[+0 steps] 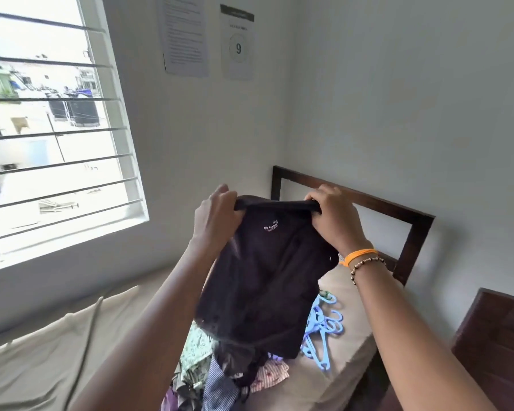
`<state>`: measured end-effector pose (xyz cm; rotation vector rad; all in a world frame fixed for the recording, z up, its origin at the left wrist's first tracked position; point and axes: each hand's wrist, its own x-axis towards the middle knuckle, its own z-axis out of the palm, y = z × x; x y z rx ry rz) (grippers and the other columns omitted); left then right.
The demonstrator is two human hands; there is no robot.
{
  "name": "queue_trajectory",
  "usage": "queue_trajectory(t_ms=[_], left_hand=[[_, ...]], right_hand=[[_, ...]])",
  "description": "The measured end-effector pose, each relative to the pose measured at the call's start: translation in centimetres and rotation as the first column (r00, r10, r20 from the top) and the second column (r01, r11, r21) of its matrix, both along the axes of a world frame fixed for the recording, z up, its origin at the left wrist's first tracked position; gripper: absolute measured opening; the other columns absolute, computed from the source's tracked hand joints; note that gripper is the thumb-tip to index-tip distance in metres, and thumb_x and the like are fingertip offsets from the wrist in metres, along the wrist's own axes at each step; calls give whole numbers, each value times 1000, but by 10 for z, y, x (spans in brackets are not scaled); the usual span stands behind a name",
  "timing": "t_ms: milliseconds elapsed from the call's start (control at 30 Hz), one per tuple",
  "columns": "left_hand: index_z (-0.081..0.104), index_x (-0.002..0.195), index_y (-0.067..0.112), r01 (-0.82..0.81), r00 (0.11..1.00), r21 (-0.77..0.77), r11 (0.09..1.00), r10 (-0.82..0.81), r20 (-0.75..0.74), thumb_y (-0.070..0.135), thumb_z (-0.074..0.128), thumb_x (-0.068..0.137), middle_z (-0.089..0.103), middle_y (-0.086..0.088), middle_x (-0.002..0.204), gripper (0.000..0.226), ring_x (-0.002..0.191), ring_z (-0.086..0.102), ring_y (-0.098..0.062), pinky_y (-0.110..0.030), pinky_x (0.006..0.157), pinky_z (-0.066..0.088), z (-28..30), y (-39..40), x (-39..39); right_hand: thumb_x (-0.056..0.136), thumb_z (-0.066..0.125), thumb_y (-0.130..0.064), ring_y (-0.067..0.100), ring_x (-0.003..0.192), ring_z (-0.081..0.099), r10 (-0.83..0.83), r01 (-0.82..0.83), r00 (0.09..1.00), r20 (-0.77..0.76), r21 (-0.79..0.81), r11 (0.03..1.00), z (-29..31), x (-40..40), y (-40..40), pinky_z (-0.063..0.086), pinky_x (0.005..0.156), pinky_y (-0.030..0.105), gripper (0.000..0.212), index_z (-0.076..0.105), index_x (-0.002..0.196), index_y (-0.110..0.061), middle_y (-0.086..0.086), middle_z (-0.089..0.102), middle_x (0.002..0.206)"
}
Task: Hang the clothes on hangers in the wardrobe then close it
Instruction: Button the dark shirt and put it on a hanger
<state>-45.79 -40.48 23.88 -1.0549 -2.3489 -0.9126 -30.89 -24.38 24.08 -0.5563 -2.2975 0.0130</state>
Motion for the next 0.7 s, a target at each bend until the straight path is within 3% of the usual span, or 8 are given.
queue_trajectory(t_ms=[67,167,267,333,433,533,633,700], left_hand=[[49,70,6,-10,999,167,986,17,-38,16,53,84,54,-8,89,17,80,52,-34,-33,63,32,25,-4,4],[41,69,9,-57,988,323,945,6,155,17,50,85,46,-8,68,20,71,45,-36,-34,62,30,56,-10,-1],[43,102,8,-88,961,106,990,57,270,17,44,90,53,-11,87,15,87,52,-36,-36,70,36,61,-16,-9],[48,110,7,-118,987,-62,991,124,103,9,41,92,56,-14,103,20,100,53,-37,-37,70,37,55,-24,-14],[57,109,8,-160,981,-31,987,155,-116,5,39,92,53,-13,112,24,106,51,-38,-38,66,36,71,-42,-21],[56,104,10,-158,977,243,957,187,-102,12,42,93,62,-15,98,18,91,58,-38,-36,65,33,119,-66,-10],[50,102,15,-147,989,575,805,101,112,34,51,93,55,-1,75,21,73,48,-29,-33,67,31,152,-87,4],[54,101,10,-182,953,465,866,38,301,44,56,88,60,-5,81,36,78,53,-31,-35,69,40,141,-92,-9]], right_hand=[[81,56,-5,28,91,56,-50,63,986,-161,79,995,14,2,-15,46,63,35,24,59,103,-15,3,61,98],[86,60,-16,30,86,62,-152,169,956,-249,46,985,32,1,-27,43,60,33,28,51,112,-15,4,62,103],[88,58,-27,35,96,61,-332,344,938,102,-124,931,39,-3,-26,38,65,31,21,57,105,-14,9,66,103],[91,55,-30,37,105,58,-311,347,936,165,-287,893,43,-4,-32,41,72,33,24,60,104,-10,15,64,109],[93,52,-22,39,107,55,-236,152,969,-65,-596,788,67,-14,-46,39,76,33,25,62,108,-5,20,62,113],[89,47,-7,29,100,57,-172,-187,860,-481,-609,771,110,-23,-69,37,73,25,22,62,105,-7,10,65,108],[81,45,5,0,87,54,-53,-383,598,-800,-343,858,136,-23,-109,39,75,9,37,60,109,-13,-9,63,98],[80,43,7,5,84,56,-48,-346,670,-740,-369,862,131,-29,-119,39,71,14,37,59,108,-12,-6,62,95]])
